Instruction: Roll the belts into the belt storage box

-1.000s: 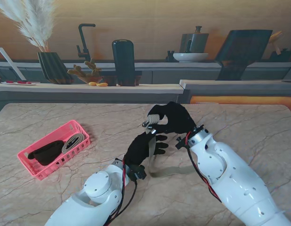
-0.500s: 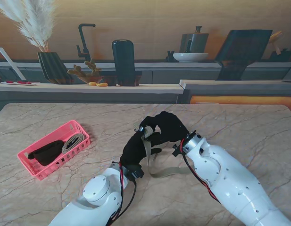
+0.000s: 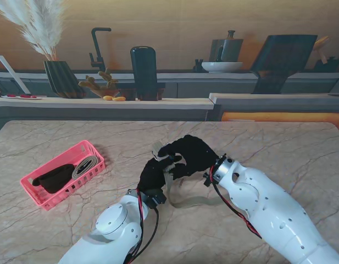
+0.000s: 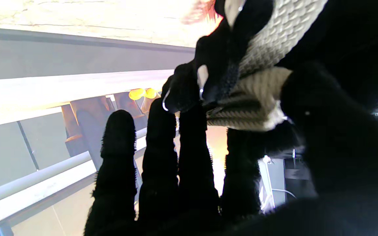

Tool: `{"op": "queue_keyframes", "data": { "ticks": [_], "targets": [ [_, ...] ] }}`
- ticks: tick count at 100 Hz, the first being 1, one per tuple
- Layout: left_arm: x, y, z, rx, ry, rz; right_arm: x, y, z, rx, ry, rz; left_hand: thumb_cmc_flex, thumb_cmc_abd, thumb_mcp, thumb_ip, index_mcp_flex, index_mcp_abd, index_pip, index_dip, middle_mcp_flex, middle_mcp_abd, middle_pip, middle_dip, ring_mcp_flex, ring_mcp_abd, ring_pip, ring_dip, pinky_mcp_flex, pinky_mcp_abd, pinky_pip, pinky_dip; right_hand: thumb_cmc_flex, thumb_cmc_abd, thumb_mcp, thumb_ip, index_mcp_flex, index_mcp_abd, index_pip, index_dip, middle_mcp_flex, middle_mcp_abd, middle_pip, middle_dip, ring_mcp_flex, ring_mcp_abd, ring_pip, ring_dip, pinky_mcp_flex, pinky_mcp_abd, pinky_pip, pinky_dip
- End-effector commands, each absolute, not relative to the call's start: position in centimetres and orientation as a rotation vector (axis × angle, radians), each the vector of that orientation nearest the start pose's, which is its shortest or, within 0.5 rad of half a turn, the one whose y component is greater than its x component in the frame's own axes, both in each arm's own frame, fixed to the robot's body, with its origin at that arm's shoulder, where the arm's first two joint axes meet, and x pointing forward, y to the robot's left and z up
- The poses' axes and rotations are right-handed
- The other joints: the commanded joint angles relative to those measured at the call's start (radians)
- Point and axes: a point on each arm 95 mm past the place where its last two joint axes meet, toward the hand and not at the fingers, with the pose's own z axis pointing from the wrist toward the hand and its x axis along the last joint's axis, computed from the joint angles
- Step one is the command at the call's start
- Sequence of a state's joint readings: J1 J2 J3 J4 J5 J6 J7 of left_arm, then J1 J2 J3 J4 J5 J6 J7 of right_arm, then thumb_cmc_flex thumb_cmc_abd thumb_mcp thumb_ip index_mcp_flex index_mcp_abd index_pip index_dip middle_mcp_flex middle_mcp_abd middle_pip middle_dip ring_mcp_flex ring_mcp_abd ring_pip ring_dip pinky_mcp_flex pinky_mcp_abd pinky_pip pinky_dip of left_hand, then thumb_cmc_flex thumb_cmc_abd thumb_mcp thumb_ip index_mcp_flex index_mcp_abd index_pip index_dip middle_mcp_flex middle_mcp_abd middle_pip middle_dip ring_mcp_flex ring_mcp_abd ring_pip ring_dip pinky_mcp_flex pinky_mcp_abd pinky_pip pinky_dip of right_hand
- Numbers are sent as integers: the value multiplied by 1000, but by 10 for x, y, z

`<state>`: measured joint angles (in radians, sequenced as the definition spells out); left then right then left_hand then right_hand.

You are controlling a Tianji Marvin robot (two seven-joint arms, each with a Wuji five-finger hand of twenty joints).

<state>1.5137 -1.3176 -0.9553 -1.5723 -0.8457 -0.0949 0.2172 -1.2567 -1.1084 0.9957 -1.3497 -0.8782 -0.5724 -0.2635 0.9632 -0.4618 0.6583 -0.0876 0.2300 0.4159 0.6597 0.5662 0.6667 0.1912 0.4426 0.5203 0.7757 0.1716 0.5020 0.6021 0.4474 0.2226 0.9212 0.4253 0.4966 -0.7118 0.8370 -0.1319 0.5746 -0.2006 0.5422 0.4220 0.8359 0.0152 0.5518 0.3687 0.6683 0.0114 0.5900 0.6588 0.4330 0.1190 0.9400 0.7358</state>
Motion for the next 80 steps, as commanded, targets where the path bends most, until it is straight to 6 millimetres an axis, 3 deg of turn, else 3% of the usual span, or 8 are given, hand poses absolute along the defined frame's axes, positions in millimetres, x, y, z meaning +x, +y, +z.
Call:
{"op": "queue_keyframes", "data": {
  "ticks": [1, 7, 17, 24, 28, 35, 50, 80],
  "targets": [
    [386, -150, -310, 1906, 206, 1595, 426, 55, -307, 754, 1695, 2079, 176, 80, 59, 23, 28, -337, 85, 26, 68, -91, -1, 34, 53, -31, 8, 85, 28, -44, 55, 13, -44, -15, -28, 27, 72, 86, 67, 59, -50, 36, -5, 13, 21, -8, 30, 8, -19, -7, -23, 13],
    [387, -150, -312, 1925, 171, 1609, 423, 51, -299, 734, 1673, 2078, 245, 120, 58, 28, 46, -345, 100, 31, 58, -89, 27, 17, 53, -28, 37, 123, 24, -27, 68, 30, -47, 20, -83, 35, 26, 100, 26, 59, -110, 41, -28, 13, 12, -11, 3, -3, -24, -11, -36, 15],
    [390, -150, -317, 1952, 79, 1640, 419, 43, -280, 702, 1586, 2095, 282, 155, 58, 16, 81, -364, 111, 38, 53, -84, 53, -24, 43, -21, 91, 180, 9, -6, 107, 76, -64, 79, -168, 54, -66, 92, -8, 74, -197, 44, -59, 8, 7, -12, -23, -14, -21, -20, -45, 22],
    [392, -150, -321, 1966, 4, 1662, 418, 36, -266, 698, 1510, 2107, 290, 172, 46, 11, 114, -378, 116, 45, 54, -77, 51, -35, 38, -18, 103, 199, 4, -6, 115, 110, -68, 90, -181, 64, -118, 91, -10, 83, -238, 49, -71, 3, 7, -12, -36, -22, -14, -21, -50, 22],
    [393, -150, -323, 1974, -37, 1673, 417, 32, -258, 704, 1475, 2111, 304, 182, 23, 13, 145, -386, 121, 62, 54, -71, 49, -33, 35, -14, 102, 210, 3, -6, 101, 159, -67, 93, -180, 65, -135, 91, -11, 85, -254, 52, -77, 0, 8, -8, -42, -25, -12, -19, -52, 21],
    [394, -150, -327, 1985, -101, 1696, 418, 25, -249, 730, 1446, 2106, 307, 192, 20, 8, 210, -391, 152, 77, 56, -63, 43, -35, 29, -7, 103, 215, 1, -3, 103, 170, -67, 100, -178, 64, -188, 104, -19, 89, -305, 62, -92, -8, 9, -4, -60, -36, -7, -21, -62, 17],
    [396, -151, -333, 1991, -242, 1747, 425, 14, -241, 834, 1441, 2076, 316, 213, 1, 0, 260, -395, 175, 97, 63, -62, 34, -37, 19, 2, 100, 214, -8, 1, 96, 180, -73, 111, -180, 59, -282, 158, -58, 79, -407, 94, -117, -22, 34, -6, -65, -41, 14, -29, -69, 12],
    [395, -152, -339, 1932, -512, 1824, 440, 14, -258, 1262, 1502, 2094, 328, 237, -26, -3, 352, -377, 248, 150, 53, -49, 6, -56, 1, 6, 89, 203, -20, 0, 70, 188, -26, 96, -121, 41, -171, 181, -86, 73, -366, 121, -104, -31, 23, 1, -24, -6, 6, -26, -80, 23]
  ]
}}
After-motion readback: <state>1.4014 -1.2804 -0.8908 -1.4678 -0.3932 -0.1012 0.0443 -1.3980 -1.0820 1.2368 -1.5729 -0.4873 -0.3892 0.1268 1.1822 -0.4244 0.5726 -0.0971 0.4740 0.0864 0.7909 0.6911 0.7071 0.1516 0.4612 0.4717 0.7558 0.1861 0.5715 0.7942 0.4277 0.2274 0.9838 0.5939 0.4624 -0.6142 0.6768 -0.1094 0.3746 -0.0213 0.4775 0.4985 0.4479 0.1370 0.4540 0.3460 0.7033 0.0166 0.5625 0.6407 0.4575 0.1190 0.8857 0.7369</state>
